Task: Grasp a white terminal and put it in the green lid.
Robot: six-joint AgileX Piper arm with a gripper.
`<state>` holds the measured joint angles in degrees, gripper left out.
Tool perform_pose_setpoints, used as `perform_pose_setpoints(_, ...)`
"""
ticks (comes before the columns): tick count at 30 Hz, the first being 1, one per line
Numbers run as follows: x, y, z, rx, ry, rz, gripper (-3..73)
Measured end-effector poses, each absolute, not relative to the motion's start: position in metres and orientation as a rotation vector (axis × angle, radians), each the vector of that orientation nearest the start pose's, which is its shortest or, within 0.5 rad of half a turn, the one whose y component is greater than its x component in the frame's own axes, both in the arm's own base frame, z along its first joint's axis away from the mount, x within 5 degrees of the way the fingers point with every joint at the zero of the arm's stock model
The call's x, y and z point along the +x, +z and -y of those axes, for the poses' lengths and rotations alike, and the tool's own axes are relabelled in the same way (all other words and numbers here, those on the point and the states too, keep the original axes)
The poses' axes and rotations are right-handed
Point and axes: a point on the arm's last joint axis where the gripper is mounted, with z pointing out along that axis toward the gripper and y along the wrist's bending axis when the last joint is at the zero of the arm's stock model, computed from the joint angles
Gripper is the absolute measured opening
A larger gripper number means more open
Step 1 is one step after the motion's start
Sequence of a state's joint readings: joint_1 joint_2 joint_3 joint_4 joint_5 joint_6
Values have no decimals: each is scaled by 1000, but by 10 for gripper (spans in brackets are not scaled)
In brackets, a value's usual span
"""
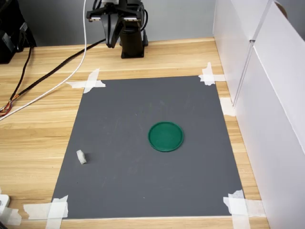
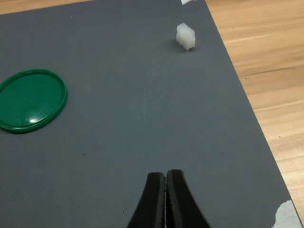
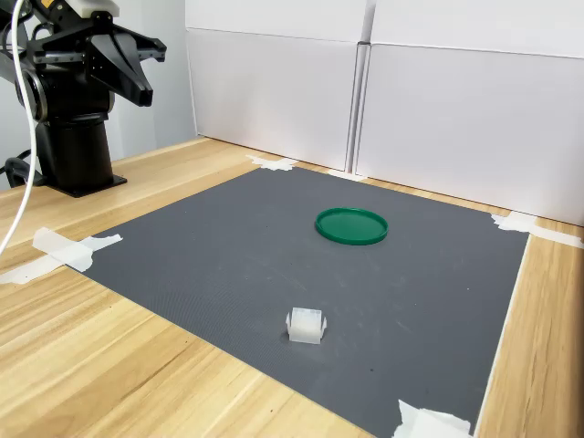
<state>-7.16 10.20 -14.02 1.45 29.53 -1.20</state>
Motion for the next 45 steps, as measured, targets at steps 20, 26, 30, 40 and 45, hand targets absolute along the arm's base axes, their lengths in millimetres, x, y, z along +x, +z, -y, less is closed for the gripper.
perform_pose_setpoints(20, 156, 275, 19, 127, -57, -2252, -21)
perform_pose_setpoints(26, 193, 290, 24, 95, -88, -2265, -21)
perform_pose_setpoints(30, 214, 297, 27, 31, -117, -2280, -21)
perform_pose_setpoints(40, 254, 308, 32, -88, -172, -2278, -21)
perform_pose_setpoints(45, 265, 312, 33, -163, -199, -2310, -21)
